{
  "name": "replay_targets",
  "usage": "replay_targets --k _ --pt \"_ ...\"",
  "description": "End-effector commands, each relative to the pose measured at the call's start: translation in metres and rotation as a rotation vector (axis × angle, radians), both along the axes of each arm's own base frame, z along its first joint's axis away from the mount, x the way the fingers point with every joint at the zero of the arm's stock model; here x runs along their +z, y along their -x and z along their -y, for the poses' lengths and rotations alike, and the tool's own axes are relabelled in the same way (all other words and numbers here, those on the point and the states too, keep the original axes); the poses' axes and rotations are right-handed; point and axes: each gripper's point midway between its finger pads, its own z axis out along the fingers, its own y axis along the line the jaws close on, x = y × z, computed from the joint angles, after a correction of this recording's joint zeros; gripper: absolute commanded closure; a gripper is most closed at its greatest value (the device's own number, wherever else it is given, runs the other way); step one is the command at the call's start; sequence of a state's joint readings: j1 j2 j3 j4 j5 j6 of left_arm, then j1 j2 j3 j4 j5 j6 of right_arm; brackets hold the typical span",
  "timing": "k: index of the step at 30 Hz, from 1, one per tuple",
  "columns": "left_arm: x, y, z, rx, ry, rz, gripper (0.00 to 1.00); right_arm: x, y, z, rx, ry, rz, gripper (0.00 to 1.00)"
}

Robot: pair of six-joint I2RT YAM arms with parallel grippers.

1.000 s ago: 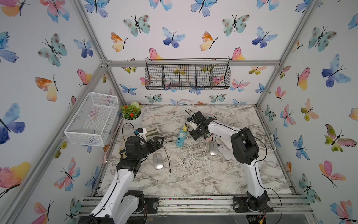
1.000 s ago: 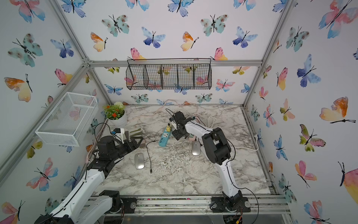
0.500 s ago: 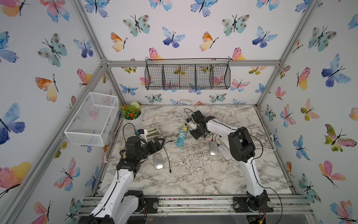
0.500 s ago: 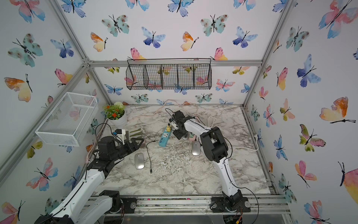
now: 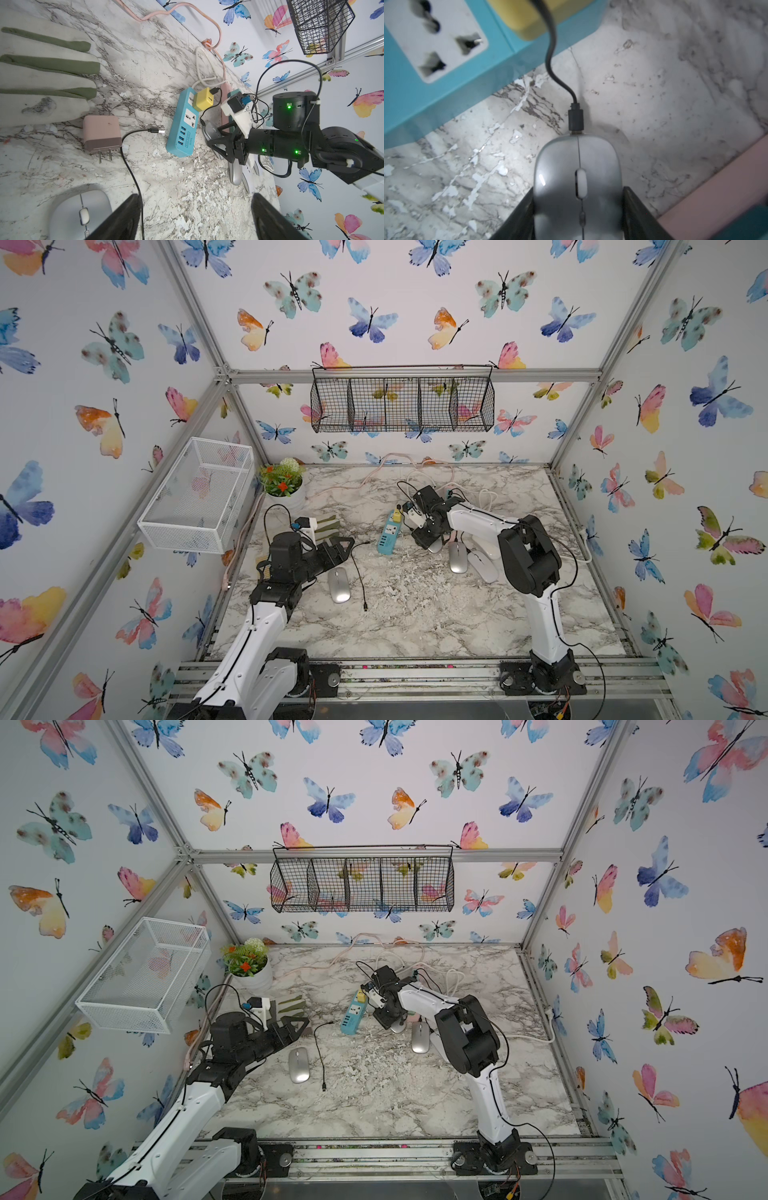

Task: Unplug the wireless mouse
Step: Pick up the mouse from the center of the board.

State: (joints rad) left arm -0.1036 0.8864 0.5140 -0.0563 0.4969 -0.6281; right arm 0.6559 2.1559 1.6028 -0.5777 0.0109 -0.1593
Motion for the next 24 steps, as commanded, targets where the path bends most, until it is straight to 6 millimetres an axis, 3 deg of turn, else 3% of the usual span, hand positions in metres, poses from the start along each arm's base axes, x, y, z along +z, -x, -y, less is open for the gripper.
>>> replay_targets --k 1,6,10,17,24 --pt "0.007 -0.001 0.002 -0.023 0.006 0.035 0.16 0.005 0.016 -0.005 -0.010 -0.047 -0.033 0.54" --pt "0.011 0.000 0.010 -0.062 0.005 0.061 0.17 0.048 0.018 -0.017 -0.026 -0.230 0.063 0.60" --pt "0.016 0.004 0.033 -0.120 0.000 0.088 0.18 0.072 0.026 -0.024 -0.011 -0.377 0.136 0.64" --pt "0.028 0.007 0.072 -0.210 0.065 0.123 0.22 0.088 0.040 -0.034 0.034 -0.528 0.169 0.68" --pt "0.029 -0.011 0.093 -0.183 0.061 0.120 0.25 0.090 0.049 -0.036 0.049 -0.583 0.166 0.69"
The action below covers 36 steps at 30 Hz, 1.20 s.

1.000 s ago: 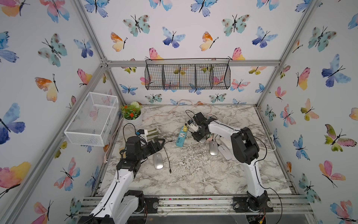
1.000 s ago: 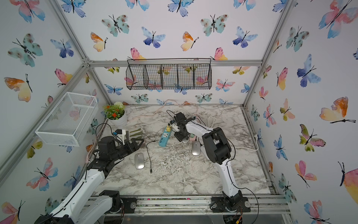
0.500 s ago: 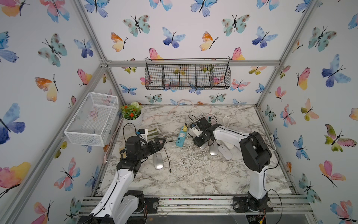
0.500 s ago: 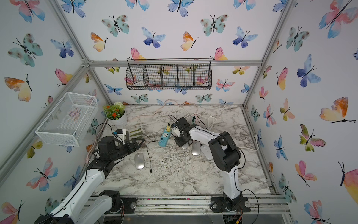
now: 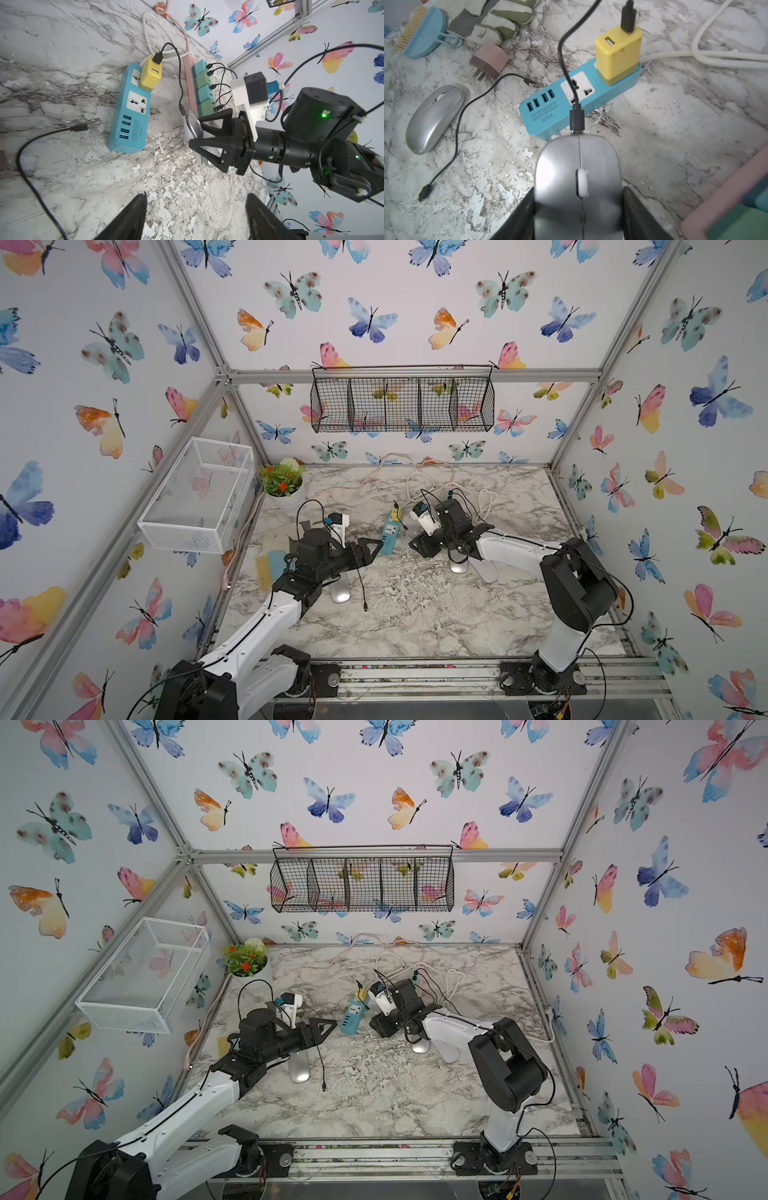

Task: Unplug the wireless mouse
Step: Pick up the mouse from the center of the board, then remove the power cord from the mouse.

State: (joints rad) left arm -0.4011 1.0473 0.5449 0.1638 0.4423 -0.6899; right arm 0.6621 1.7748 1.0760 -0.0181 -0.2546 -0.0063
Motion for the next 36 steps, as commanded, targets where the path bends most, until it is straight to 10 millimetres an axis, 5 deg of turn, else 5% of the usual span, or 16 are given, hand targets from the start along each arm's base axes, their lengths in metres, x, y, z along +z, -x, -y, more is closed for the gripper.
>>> replay_targets --k 1,19,36 --pt "0.020 -0.019 0.007 0.048 0.035 0.058 0.25 0.028 0.001 -0.012 0.023 -0.105 0.051 0.69" --pt "-0.012 -0.075 0.064 0.000 0.030 -0.086 0.38 0.026 0.006 -0.011 0.015 -0.125 0.035 0.73" --pt "-0.040 -0.097 0.081 0.017 0.069 -0.190 0.61 0.032 0.014 -0.012 0.038 -0.161 0.031 0.75"
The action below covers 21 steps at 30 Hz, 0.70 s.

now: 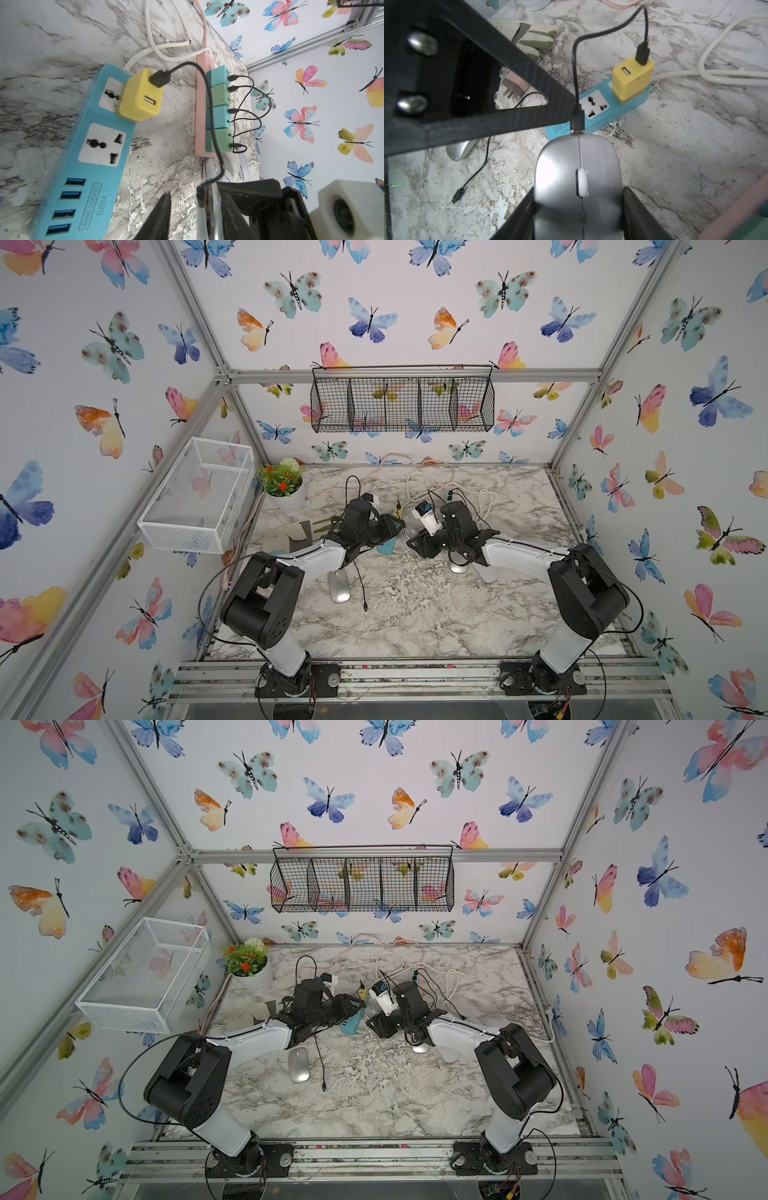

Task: Unplug the wireless mouse
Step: Remove the power cord from the mouse.

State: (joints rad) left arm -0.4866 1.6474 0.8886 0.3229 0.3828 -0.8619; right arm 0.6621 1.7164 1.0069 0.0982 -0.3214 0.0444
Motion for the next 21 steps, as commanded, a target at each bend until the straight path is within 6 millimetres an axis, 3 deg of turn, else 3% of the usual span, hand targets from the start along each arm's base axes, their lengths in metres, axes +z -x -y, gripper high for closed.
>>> replay_targets --k 1,21 --pt "0.007 -0.004 0.010 -0.019 0.041 0.009 0.62 0.011 0.006 -0.004 0.022 -0.042 0.010 0.75" --pt "-0.004 -0.008 0.015 -0.024 0.050 -0.017 0.88 0.010 0.011 -0.006 0.033 -0.062 -0.007 0.76"
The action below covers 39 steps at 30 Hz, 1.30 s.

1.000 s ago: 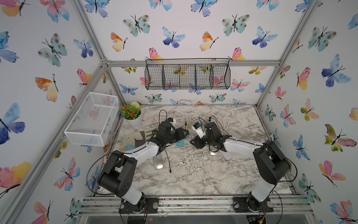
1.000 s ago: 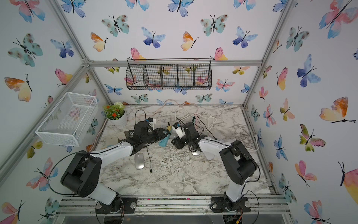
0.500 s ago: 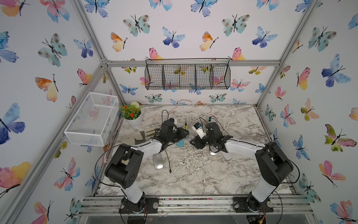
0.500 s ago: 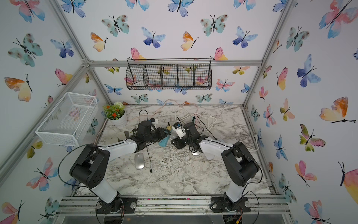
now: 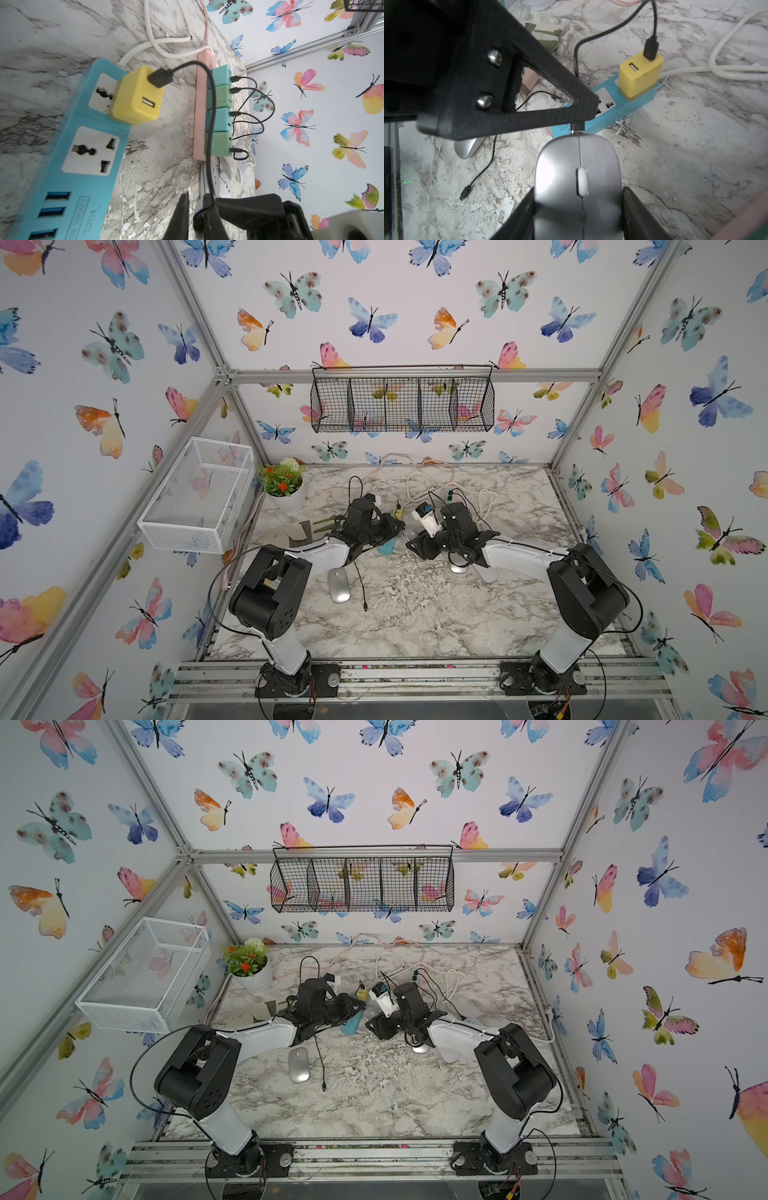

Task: Unplug the wireless mouse
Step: Remove the power cord from the mouse, then place the mouse at the center of the board.

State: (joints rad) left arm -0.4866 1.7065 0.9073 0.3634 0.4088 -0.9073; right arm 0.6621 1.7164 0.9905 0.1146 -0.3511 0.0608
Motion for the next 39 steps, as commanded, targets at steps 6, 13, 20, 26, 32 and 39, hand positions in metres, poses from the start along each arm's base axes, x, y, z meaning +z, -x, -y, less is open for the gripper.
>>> replay_targets --k 6,13,20,26,32,39 --pt "0.015 -0.007 0.008 -0.024 0.011 0.044 0.99 0.000 0.007 0.006 -0.022 0.009 -0.016 0.77" --pt "0.036 -0.017 0.003 -0.018 0.004 0.091 1.00 -0.036 0.042 0.036 -0.053 0.093 -0.144 0.80" --pt "0.038 -0.014 0.008 -0.069 0.005 0.104 1.00 -0.006 0.048 0.037 -0.240 -0.068 -0.243 0.88" --pt "0.036 -0.007 0.004 -0.124 -0.077 0.113 1.00 -0.001 0.077 0.003 -0.391 -0.174 -0.346 0.87" --pt "0.035 0.006 -0.005 -0.171 -0.080 0.119 1.00 -0.007 0.098 -0.030 -0.401 -0.216 -0.392 0.88" --pt "0.032 0.011 -0.019 -0.215 -0.013 0.120 1.00 -0.027 0.107 -0.063 -0.365 -0.172 -0.416 0.86"
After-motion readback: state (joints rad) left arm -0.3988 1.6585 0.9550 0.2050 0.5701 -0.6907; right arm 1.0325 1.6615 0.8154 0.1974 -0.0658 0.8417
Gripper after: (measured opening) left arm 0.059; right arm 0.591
